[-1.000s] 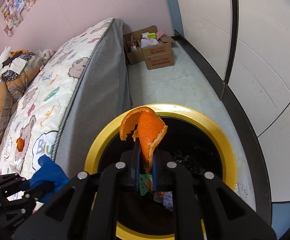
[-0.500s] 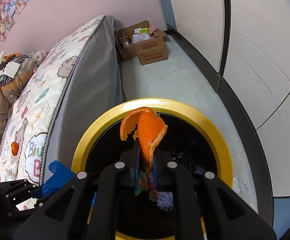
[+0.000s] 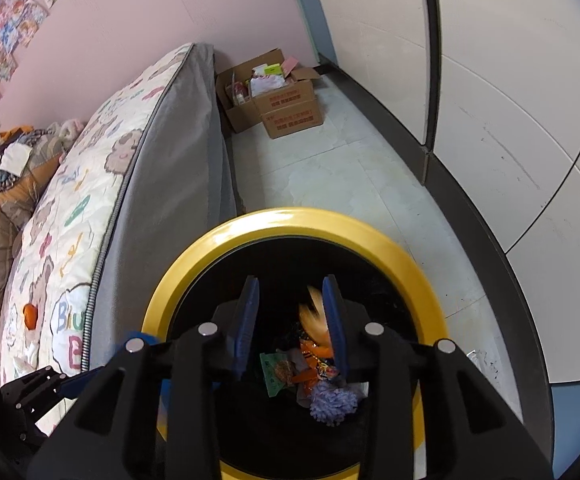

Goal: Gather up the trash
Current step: 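Open right tool dropping orange peel into bin while left tool releases glove, then move both open tools back to the remaining orange peel and white tissue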

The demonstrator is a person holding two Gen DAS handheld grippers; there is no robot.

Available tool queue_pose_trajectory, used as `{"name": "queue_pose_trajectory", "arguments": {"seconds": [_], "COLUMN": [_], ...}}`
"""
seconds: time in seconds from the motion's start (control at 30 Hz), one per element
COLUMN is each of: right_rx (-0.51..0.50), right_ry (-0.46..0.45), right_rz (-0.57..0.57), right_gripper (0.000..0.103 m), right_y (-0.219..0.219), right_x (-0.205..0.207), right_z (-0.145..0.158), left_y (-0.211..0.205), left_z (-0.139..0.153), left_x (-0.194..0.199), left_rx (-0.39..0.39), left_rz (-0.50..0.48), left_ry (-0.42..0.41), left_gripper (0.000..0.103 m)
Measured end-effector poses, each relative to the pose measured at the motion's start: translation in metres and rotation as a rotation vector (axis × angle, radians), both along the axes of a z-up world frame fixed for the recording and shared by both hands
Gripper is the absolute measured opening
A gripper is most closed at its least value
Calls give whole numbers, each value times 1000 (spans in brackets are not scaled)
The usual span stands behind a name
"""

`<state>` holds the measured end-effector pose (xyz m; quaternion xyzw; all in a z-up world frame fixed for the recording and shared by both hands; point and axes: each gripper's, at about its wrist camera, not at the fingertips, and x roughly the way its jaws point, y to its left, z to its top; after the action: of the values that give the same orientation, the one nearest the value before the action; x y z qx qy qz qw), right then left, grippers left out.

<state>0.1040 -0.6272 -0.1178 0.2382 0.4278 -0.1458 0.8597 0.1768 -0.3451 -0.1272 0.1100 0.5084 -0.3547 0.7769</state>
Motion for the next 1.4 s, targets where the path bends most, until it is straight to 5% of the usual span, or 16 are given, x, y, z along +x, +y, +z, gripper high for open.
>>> {"name": "queue_pose_trajectory", "arguments": {"seconds": [0.23,0.6,1.13,1.4], "right_rx": [-15,-42,28,73], "right_ry": [-37,-111,-143,-111], "right_rz": [-26,116,486,654], "right_gripper": [43,59,69,71], "right_y": [-3,53,240,338], "right_x": [-12,-10,43,54], "right_z": [10,41,56,47], "left_y": [23,133,305,364], "left_z": [14,30,43,26], "left_x": [6,43,94,117], "left_rx": [-39,-9,50,102], "left_rz": [62,269,584,683], "left_ry": [-22,-96,-161,-154], "left_gripper": [78,80,80,80]}}
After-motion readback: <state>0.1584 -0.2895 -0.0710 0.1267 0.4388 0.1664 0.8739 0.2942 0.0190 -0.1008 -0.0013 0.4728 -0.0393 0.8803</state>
